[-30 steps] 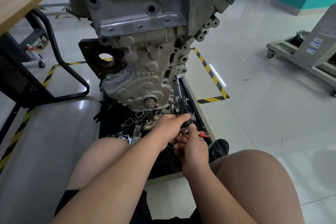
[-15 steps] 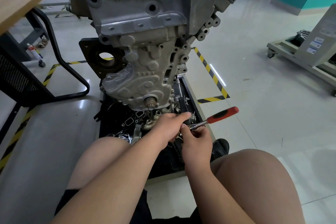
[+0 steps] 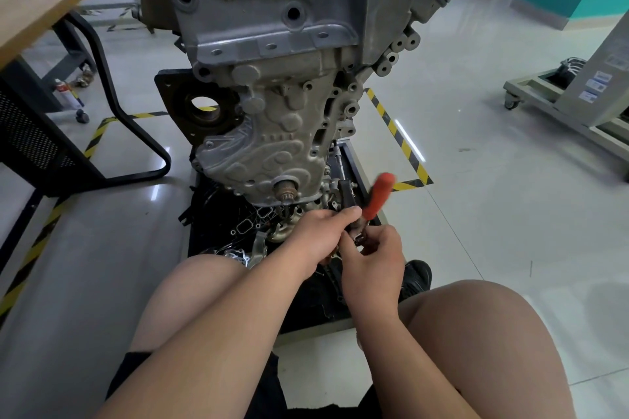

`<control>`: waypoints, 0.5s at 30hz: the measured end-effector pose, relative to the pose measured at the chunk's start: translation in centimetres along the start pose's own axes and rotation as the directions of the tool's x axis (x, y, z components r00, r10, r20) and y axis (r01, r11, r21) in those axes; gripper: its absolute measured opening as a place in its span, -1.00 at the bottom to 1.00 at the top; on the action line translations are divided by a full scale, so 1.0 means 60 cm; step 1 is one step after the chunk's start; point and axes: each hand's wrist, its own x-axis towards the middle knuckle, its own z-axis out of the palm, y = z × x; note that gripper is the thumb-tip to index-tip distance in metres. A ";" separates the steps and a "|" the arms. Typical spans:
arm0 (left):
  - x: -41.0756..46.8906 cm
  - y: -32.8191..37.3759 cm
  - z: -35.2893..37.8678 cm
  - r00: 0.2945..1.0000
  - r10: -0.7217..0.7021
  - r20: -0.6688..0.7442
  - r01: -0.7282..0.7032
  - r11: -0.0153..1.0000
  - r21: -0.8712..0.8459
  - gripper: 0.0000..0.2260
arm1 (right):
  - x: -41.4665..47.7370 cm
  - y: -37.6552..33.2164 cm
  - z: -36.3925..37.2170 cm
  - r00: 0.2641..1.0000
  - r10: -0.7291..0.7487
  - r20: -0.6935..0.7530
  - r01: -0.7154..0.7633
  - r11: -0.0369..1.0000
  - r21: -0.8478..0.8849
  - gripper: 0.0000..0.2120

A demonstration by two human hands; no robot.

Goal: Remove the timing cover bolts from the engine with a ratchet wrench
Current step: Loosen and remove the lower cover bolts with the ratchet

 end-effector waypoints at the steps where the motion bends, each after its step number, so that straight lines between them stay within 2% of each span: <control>1: 0.000 0.000 0.000 1.000 -0.007 0.002 0.007 1.000 -0.005 -0.71 | -0.001 0.000 0.000 0.999 0.031 0.009 -0.031 0.999 0.019 -0.81; 3: 0.003 -0.001 -0.001 1.000 -0.025 0.009 0.025 0.999 -0.024 -0.66 | -0.002 0.001 -0.001 0.997 0.079 0.018 -0.080 0.995 0.056 -0.77; 8: 0.005 0.000 0.000 0.998 -0.049 0.043 0.051 0.998 -0.042 -0.66 | -0.003 -0.002 -0.002 0.983 0.169 0.071 -0.176 0.978 0.109 -0.70; 15: 0.003 -0.003 0.003 0.998 -0.029 0.053 0.032 0.998 -0.052 -0.68 | -0.005 0.000 0.004 0.920 0.357 0.163 -0.392 0.859 0.330 -0.57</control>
